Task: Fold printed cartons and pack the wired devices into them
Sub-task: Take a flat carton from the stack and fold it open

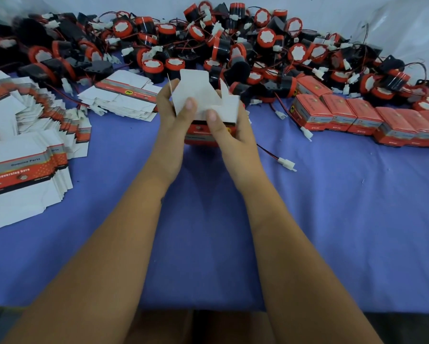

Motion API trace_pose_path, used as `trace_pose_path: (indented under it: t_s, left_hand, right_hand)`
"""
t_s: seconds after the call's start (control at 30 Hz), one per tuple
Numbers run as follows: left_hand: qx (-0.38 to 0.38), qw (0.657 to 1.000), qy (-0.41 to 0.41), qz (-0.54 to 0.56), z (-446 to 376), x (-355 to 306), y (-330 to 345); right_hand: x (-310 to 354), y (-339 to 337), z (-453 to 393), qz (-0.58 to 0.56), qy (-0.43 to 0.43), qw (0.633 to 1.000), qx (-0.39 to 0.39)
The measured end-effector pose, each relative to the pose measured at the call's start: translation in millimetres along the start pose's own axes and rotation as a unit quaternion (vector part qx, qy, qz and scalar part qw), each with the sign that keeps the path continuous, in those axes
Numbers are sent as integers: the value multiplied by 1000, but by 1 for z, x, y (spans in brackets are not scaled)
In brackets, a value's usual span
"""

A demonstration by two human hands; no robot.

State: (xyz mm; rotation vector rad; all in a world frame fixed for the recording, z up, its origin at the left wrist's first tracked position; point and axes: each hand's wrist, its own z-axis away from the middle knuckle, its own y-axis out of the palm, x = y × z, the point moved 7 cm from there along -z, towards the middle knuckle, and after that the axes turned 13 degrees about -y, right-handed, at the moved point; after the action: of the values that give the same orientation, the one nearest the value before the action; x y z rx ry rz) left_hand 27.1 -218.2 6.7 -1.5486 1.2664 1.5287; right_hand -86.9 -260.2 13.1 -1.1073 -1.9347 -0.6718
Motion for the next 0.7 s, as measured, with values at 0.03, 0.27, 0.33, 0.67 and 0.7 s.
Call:
trace_pose_path:
  t_s: [0.03,0.27,0.33,0.67,0.7]
  left_hand:
    - [5,1000,-2,8,0,1,2]
    - [-12,1000,0,-23,-3,-1,4]
    - [-20,999,-3,-34,-2,-2,3]
    - [-29,999,-23,-34,1,0,7]
    - [-25,999,-23,-28,0,1,7]
  right_hand:
    - [0,0,0,-21,3,1000,-4]
    - [-3,-10,1,-36,20,996,-73]
    - [-8,-8,1,-45,43,995,-76]
    - [-20,-5,0,-91,95,987,-93]
    - [-20,-5,0,-97,94,986,-93]
